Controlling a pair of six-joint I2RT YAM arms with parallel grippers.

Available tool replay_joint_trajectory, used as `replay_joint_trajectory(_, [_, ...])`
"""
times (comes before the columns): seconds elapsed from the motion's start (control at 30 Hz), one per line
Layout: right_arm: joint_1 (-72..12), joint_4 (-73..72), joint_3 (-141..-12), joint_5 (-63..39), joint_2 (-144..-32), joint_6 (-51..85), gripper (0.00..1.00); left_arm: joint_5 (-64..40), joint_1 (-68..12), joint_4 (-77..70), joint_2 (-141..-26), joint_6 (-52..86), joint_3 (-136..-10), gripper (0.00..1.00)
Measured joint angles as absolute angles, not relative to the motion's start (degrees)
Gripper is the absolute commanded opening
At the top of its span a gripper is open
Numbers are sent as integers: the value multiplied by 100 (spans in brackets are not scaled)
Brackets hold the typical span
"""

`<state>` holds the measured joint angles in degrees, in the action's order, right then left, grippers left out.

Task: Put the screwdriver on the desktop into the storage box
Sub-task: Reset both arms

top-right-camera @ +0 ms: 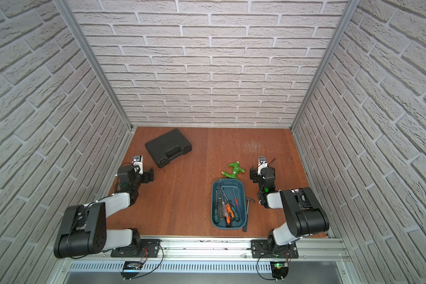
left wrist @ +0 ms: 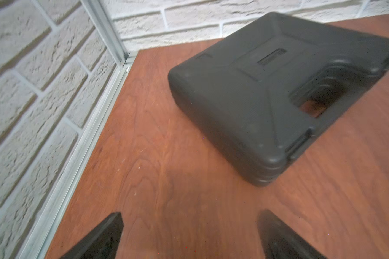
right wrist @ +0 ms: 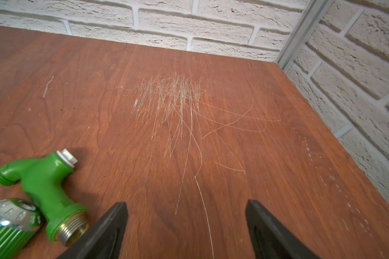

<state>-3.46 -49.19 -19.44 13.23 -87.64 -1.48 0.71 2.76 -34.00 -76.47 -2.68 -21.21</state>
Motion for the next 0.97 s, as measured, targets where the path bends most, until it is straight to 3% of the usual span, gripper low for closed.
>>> replay_joint_trajectory(0.27, [-346, -4987, -1951, 1610, -8764, -60, 92, -1, 281, -4517, -8827, -231, -2112, 98])
replay_joint_trajectory(0.43, [-344, -4989, -1988, 1715, -8764, -27, 100, 193, 346, -4598, -8875, -60, -2119, 98])
replay_joint_trajectory(0.97, [-342, -4989, -1997, 1778, -8764, -19, 100, 305, 412, -4670, -8877, 67, -2206, 98])
